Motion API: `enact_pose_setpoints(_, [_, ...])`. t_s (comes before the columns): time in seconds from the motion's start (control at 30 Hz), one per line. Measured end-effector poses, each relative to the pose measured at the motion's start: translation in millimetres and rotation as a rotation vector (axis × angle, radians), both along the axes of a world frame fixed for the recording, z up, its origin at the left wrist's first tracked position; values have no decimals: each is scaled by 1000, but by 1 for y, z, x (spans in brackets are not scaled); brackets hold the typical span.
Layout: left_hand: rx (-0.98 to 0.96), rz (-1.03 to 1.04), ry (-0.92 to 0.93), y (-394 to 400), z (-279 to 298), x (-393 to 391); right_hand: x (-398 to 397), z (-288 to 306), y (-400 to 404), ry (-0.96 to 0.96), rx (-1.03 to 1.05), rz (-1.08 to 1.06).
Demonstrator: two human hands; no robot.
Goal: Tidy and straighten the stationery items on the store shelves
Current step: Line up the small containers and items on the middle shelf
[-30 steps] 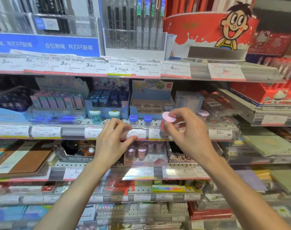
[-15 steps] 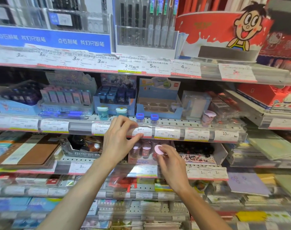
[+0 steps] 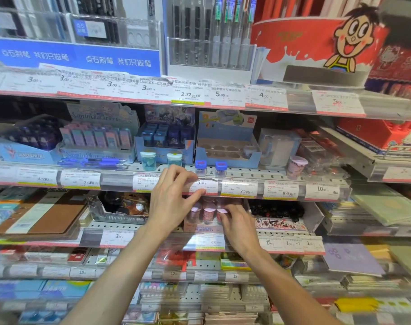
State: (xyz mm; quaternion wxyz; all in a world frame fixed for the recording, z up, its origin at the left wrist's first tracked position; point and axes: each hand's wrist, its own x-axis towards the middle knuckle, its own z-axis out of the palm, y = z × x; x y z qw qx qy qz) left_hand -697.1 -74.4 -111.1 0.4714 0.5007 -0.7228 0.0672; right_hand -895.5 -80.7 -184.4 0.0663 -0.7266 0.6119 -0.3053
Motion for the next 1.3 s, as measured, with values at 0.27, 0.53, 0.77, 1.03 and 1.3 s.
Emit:
enact_pose_setpoints(0.27, [-2,6,-1,0,0,0,-3,-3,-1,59,-18,-3])
enact_pose_setpoints(0.53, [-9,4,-5,0,0,0,-6,-2,3,263,-48,49])
enact_pose_setpoints(0.77, [7,26,1,1,0,-2,-20,23,38,233,-59,153])
enact_pose_setpoints(1.03, [8,88,55,2,-2,-13,-47,110,51,151,-251,33])
enact_pose_setpoints(1.3, [-8,100,58,2,-2,-15,-102,145,2,329,-384,-424])
